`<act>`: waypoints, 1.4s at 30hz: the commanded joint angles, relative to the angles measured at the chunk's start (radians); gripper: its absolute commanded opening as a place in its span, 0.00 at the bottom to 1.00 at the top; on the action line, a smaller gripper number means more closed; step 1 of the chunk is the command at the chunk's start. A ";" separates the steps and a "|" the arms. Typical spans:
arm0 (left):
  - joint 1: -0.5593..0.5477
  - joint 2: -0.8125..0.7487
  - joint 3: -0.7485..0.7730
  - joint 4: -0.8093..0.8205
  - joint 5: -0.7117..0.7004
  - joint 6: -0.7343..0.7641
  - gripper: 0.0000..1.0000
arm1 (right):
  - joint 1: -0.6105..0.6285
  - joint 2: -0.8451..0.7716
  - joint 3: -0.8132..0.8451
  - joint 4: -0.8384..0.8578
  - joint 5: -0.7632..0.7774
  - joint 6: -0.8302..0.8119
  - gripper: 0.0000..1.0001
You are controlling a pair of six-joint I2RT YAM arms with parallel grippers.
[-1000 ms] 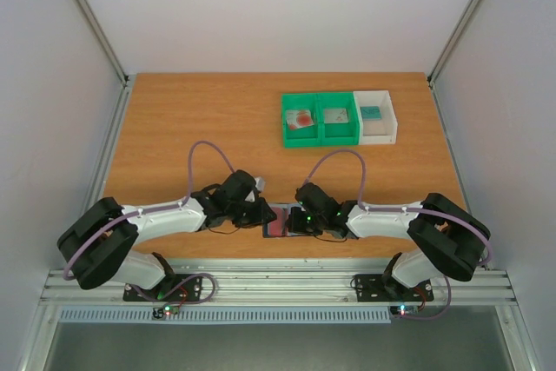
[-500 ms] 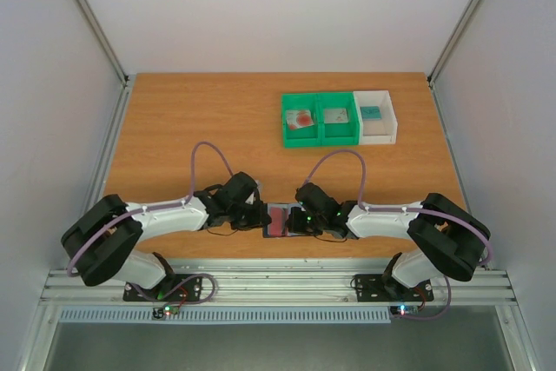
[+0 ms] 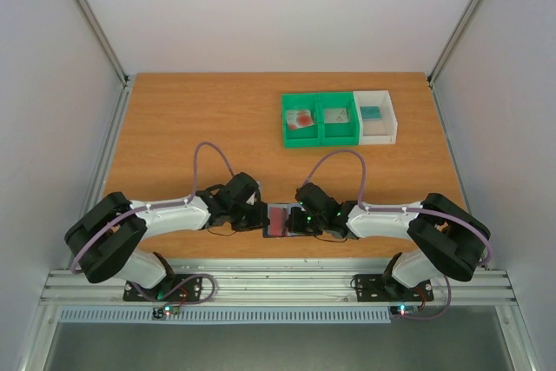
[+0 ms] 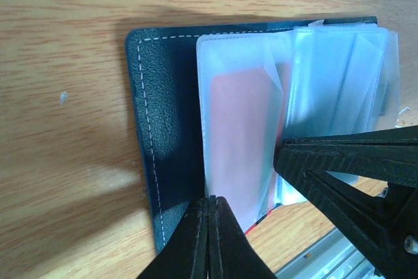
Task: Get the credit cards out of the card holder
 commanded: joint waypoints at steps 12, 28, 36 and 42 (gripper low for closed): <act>-0.004 -0.020 0.036 0.056 0.055 -0.012 0.00 | 0.010 -0.006 -0.026 -0.031 0.028 0.007 0.01; -0.006 -0.028 0.051 0.073 0.077 -0.030 0.00 | 0.009 -0.028 -0.048 0.024 0.012 0.016 0.03; -0.005 -0.020 0.059 0.100 0.095 -0.040 0.00 | 0.009 -0.055 -0.067 0.055 0.001 0.030 0.06; -0.008 -0.008 0.065 0.110 0.114 -0.040 0.03 | 0.009 -0.062 -0.073 0.052 0.017 0.031 0.06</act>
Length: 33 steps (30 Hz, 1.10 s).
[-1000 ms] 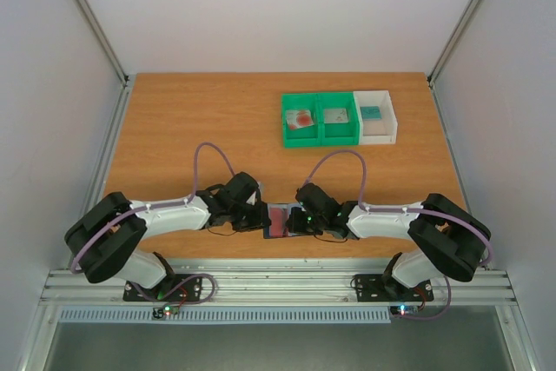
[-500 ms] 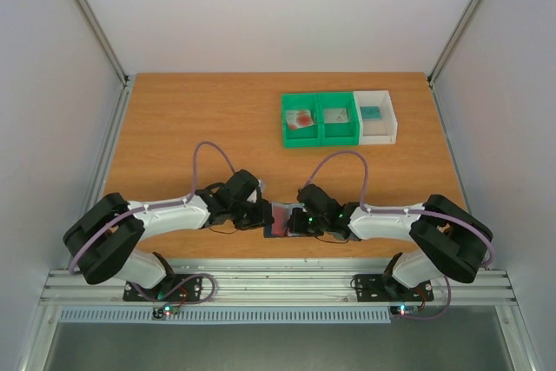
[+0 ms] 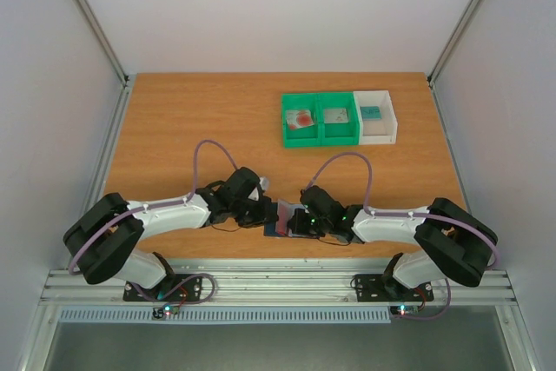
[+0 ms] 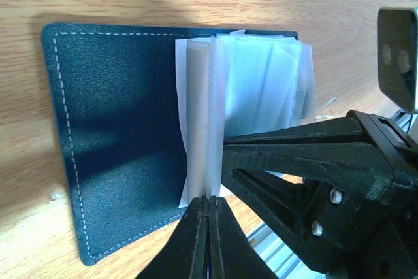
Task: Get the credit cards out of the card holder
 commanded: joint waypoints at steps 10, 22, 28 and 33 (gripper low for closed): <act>-0.013 0.022 0.034 0.073 0.029 -0.009 0.10 | 0.009 -0.015 -0.018 0.004 0.017 0.011 0.06; -0.022 0.028 0.051 0.078 0.049 -0.015 0.25 | 0.010 -0.034 -0.041 0.037 0.025 0.012 0.06; -0.027 0.037 0.055 0.110 0.066 -0.022 0.25 | 0.009 -0.047 -0.053 0.046 0.028 0.014 0.06; -0.028 0.037 0.055 0.099 0.051 -0.020 0.24 | 0.009 -0.075 -0.056 0.042 0.031 0.010 0.06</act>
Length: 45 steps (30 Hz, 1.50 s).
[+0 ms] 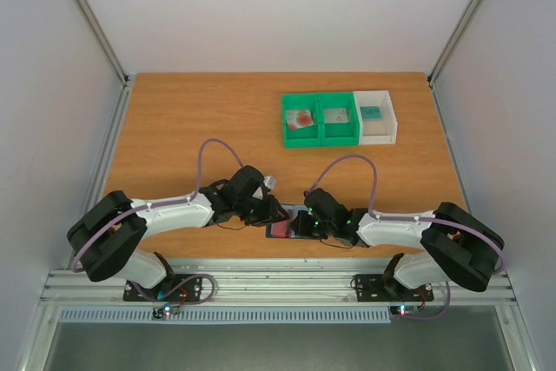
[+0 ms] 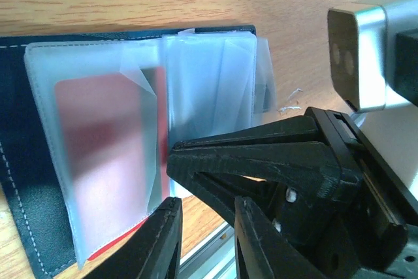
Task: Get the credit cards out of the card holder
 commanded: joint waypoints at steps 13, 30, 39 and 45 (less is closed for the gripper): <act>0.038 0.017 0.056 -0.196 -0.128 0.086 0.23 | 0.009 -0.007 0.081 -0.121 0.014 -0.021 0.06; 0.020 0.094 0.061 -0.213 -0.037 0.079 0.21 | 0.009 0.053 0.088 -0.119 0.024 -0.013 0.06; -0.006 0.070 0.034 -0.202 -0.042 0.026 0.15 | 0.009 0.050 0.083 -0.117 0.027 -0.013 0.06; -0.011 0.063 0.018 -0.193 -0.044 0.009 0.10 | 0.009 0.046 0.079 -0.116 0.029 -0.012 0.06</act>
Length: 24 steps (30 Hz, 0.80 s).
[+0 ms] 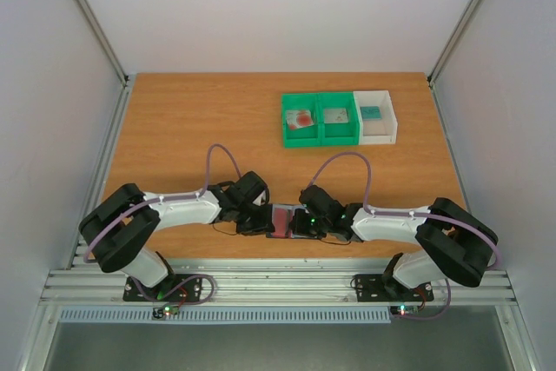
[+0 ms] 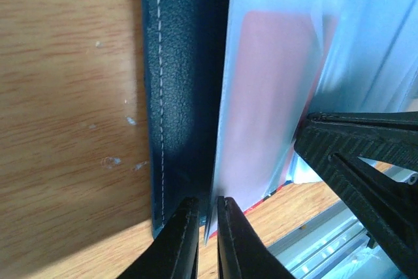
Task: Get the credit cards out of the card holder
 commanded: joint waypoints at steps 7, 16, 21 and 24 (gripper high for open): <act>-0.014 -0.048 -0.010 0.027 -0.003 -0.027 0.11 | 0.009 0.002 0.005 -0.015 0.030 -0.004 0.06; -0.019 -0.057 -0.016 0.031 -0.001 -0.032 0.00 | 0.009 0.006 0.006 -0.014 0.032 -0.002 0.06; -0.019 -0.079 -0.007 0.008 -0.020 -0.033 0.12 | 0.009 0.003 0.003 -0.013 0.033 0.001 0.06; -0.019 -0.087 -0.007 0.005 -0.027 -0.033 0.08 | 0.009 0.003 0.003 -0.011 0.034 0.000 0.06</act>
